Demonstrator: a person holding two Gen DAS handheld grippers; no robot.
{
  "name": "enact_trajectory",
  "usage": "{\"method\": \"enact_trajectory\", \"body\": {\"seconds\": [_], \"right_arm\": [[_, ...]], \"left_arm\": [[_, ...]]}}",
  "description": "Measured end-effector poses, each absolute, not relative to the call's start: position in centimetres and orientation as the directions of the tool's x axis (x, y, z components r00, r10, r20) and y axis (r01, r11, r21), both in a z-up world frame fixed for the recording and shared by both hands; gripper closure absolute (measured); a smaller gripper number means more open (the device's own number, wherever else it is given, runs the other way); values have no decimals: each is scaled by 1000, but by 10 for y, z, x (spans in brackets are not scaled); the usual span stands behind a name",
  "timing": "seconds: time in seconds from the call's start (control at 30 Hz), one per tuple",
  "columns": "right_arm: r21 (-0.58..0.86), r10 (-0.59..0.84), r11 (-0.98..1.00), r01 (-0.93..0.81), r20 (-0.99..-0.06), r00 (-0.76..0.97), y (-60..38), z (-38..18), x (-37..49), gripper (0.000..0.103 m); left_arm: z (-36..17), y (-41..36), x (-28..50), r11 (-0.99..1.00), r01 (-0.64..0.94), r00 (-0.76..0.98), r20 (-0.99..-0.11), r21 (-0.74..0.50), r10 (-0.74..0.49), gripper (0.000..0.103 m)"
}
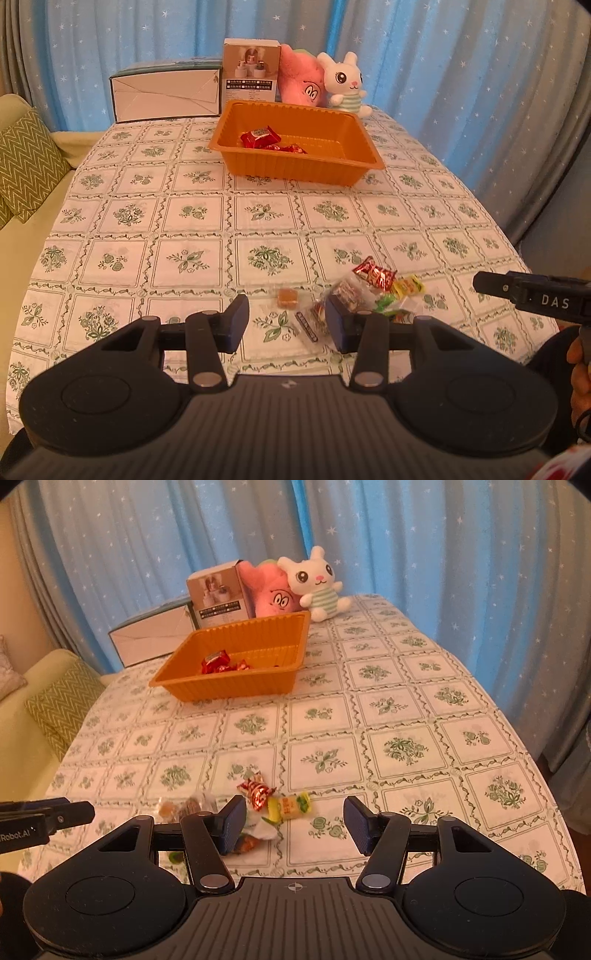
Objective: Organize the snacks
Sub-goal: 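Move both tools back from the basket to the snack pile, then grasp the clear nut bag with the left gripper while the right grasps the green-edged packet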
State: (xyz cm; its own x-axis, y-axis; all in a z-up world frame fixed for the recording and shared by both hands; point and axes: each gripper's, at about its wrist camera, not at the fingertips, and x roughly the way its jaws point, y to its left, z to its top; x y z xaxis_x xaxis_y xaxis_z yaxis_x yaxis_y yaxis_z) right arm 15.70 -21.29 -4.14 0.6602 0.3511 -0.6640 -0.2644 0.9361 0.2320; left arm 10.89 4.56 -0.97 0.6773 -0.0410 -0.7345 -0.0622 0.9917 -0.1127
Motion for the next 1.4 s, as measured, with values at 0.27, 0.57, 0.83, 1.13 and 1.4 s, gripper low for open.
{"method": "enact_trajectory", "body": {"seconds": [0.27, 0.57, 0.83, 1.13, 1.4], "right_arm": [[235, 356, 934, -270, -676, 645, -214, -57, 151, 44], [230, 361, 932, -282, -687, 631, -205, -65, 154, 44], [218, 350, 935, -281, -699, 623, -206, -75, 160, 44], [217, 341, 937, -273, -729, 594, -205, -94, 167, 44], [197, 336, 935, -294, -752, 567, -198, -108, 170, 44]], "left_arm": [[-20, 44, 114, 993, -20, 685, -725, -117, -72, 62], [-50, 33, 130, 992, 96, 652, -747, -85, -127, 62], [-67, 28, 148, 971, 238, 631, -758, -13, -165, 62], [-82, 18, 171, 905, 423, 574, -787, 51, -224, 62], [-97, 6, 186, 842, 537, 518, -809, 56, -277, 62]]}}
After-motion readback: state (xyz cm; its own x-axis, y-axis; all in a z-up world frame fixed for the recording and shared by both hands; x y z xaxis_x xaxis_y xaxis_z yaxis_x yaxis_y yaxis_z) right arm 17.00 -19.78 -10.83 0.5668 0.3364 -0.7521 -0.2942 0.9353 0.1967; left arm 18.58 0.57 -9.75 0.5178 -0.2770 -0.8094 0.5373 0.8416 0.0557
